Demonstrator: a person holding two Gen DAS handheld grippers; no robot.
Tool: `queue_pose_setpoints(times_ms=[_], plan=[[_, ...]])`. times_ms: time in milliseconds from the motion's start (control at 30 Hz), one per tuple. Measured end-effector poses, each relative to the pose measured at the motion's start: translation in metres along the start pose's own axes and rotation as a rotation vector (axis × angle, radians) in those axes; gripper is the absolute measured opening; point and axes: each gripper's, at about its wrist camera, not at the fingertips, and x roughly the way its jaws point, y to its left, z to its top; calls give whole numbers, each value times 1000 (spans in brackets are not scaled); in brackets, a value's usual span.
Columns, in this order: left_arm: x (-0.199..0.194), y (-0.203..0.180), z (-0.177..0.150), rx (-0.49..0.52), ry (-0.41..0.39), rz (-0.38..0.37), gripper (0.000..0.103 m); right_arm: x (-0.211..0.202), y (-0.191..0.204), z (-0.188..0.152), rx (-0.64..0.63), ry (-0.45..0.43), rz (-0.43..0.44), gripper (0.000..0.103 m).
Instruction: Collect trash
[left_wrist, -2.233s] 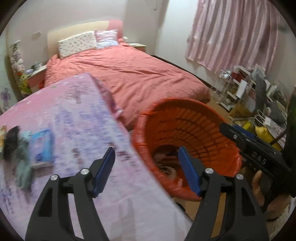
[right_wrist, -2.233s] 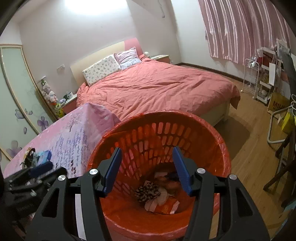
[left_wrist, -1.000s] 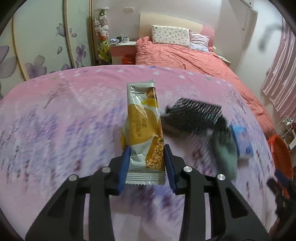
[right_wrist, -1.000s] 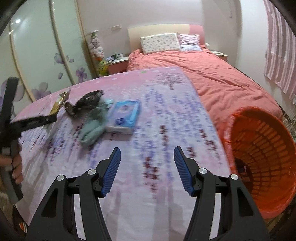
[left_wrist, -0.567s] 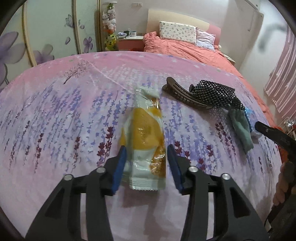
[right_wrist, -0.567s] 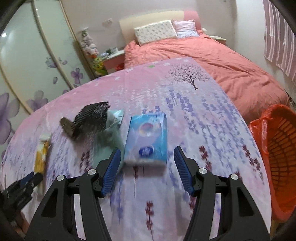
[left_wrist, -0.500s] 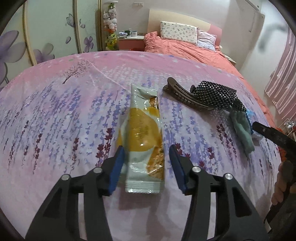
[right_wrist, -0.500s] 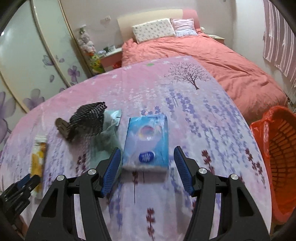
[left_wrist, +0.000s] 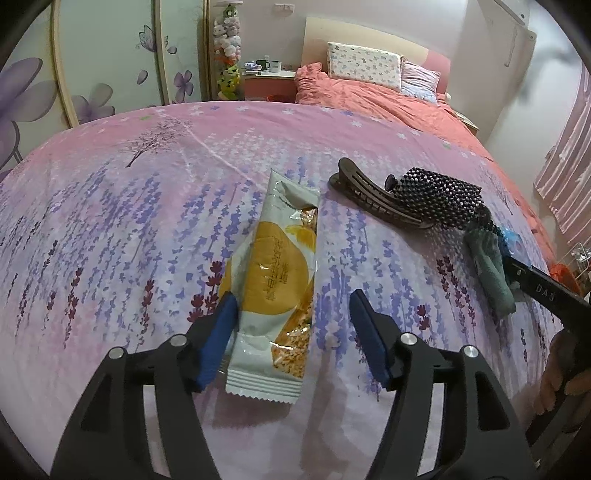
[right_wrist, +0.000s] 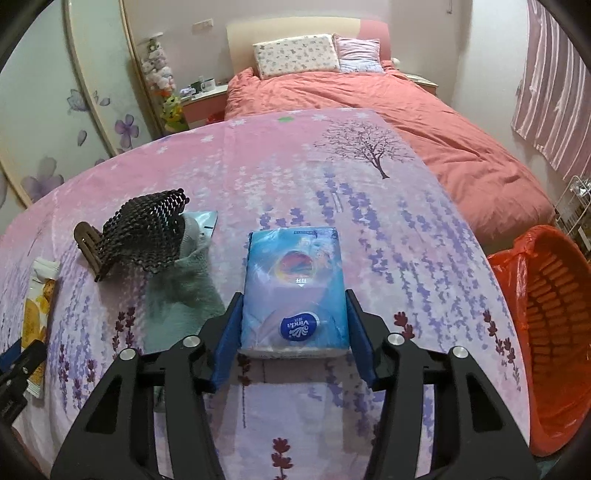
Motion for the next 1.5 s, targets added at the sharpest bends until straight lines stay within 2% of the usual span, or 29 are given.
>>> queue_pose_setpoints(times_ms=[167,333,500,867,1100,1500], plan=[[-7,-6,-2,5,-10,10,68,-4,0,-5,-22,4,-25,53],[-11,-10,-5,14,-21,20,73,-18,-20,-21,8,9,-53,53],[-13,-12,-6,16,-23,24,74,-30,-34,-35,11,1,-45,53],[-20,-19,-12,14,-29,26,77,-25,-36,-32,-3,-12,-38,55],[-18,-21,-12,13,-27,28,78,-27,-37,-34,-23,-14,-10,53],[-4,-24,-11,8,-5,34,78,-26,-34,-34,-28,-12,-12,54]])
